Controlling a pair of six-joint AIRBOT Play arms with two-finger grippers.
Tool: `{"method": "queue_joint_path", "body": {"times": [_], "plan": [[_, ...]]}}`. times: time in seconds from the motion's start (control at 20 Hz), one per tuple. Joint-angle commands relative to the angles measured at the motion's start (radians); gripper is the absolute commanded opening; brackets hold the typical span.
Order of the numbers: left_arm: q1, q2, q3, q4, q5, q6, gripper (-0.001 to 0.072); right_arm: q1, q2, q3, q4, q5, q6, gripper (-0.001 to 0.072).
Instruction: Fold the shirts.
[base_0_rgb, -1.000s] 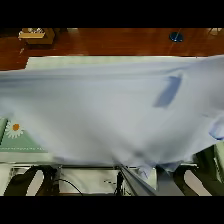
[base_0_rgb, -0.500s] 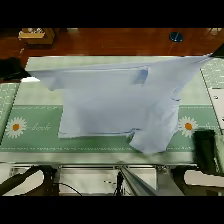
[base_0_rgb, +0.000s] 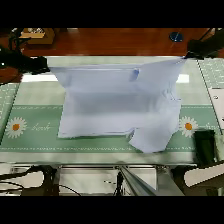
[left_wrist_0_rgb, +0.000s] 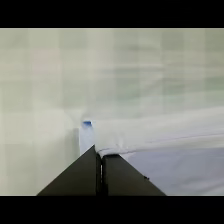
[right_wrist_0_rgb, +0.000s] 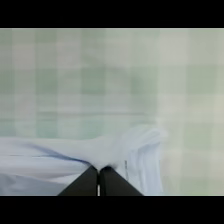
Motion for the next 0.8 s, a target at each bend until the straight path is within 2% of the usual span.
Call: {"method": "queue_joint_path", "body": {"times": [0.0,0.2,0.3,0.5,0.6,0.75], "plan": [[-0.015,-0.08,0.0,0.001,0.194,0.027,0.0018,0.016,-0.076,0.0,-0.045,-0.15,-0.005,0.0016],[-0.064,-0.177,0.0,0.002,0.28,0.153,0.0018,0.016,-0.154,0.0,-0.038,-0.193,-0.006,0.0015],[-0.085,-0.204,0.0,0.002,0.364,0.203,0.0019,0.016,-0.183,0.0,-0.038,-0.206,-0.035,0.0015],[-0.103,-0.227,0.0,0.002,0.523,0.22,0.0019,0.013,-0.203,0.0,-0.054,-0.261,-0.048,0.0015],[-0.103,-0.239,0.0,0.002,0.479,0.218,0.0019,0.009,-0.209,0.0,-0.097,-0.204,-0.016,0.0016],[-0.101,-0.233,0.003,0.016,0.25,0.211,0.0018,0.006,-0.202,0.0,-0.173,-0.002,-0.004,0.0015]]}}
